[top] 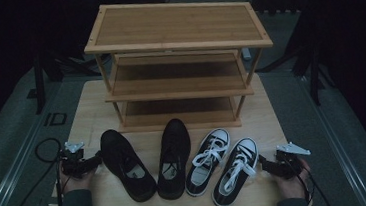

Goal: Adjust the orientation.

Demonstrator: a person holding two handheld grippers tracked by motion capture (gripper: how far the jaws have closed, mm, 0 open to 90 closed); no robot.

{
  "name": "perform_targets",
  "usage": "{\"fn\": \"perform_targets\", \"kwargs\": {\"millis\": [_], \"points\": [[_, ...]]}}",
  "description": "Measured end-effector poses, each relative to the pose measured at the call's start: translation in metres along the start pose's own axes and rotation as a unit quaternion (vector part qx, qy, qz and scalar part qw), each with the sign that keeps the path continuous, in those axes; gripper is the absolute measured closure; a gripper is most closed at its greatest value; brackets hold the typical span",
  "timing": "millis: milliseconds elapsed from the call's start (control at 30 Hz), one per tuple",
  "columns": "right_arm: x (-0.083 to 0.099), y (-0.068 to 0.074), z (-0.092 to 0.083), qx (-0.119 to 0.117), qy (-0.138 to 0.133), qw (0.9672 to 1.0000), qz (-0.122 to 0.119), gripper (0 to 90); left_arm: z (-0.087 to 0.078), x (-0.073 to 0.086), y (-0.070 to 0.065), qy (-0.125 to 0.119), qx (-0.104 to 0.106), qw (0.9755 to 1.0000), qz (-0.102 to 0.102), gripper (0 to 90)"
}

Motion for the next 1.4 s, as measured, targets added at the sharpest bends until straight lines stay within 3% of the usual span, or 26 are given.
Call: {"fn": "perform_targets", "kwargs": {"millis": [333, 867, 1000, 1133, 1400], "points": [[0.0, 0.001, 0.0, -0.001, 0.001, 1.0, -0.001, 23.3, 0.0, -0.002, 0.0, 0.006, 0.014, 0.9998, 0.011, 31.7], [0.0, 0.001, 0.0, -0.002, 0.003, 1.0, -0.002, 21.6, -0.002, -0.003, 0.0, 0.012, 0.017, 0.9997, 0.016, 36.9], [0.0, 0.001, 0.0, -0.002, 0.003, 1.0, -0.003, 21.5, -0.003, -0.005, -0.001, 0.023, 0.03, 0.9988, 0.031, 40.8], [0.0, 0.001, 0.0, -0.002, 0.003, 1.0, -0.002, 21.5, -0.004, -0.008, -0.003, 0.031, 0.03, 0.9979, 0.049, 44.6], [0.0, 0.001, 0.0, -0.002, 0.003, 1.0, -0.002, 21.3, -0.011, -0.013, -0.004, 0.033, 0.051, 0.9964, 0.059, 48.0]]}}
Point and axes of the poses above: each handheld gripper's, and its own axes: z roughly forward along the jaws, x roughly out of its underside, y roughly to its left, the point moved 2 cm from there along z, roughly forward along the jaws, and after that the axes turned 4 degrees about x, right-handed, at the moved point
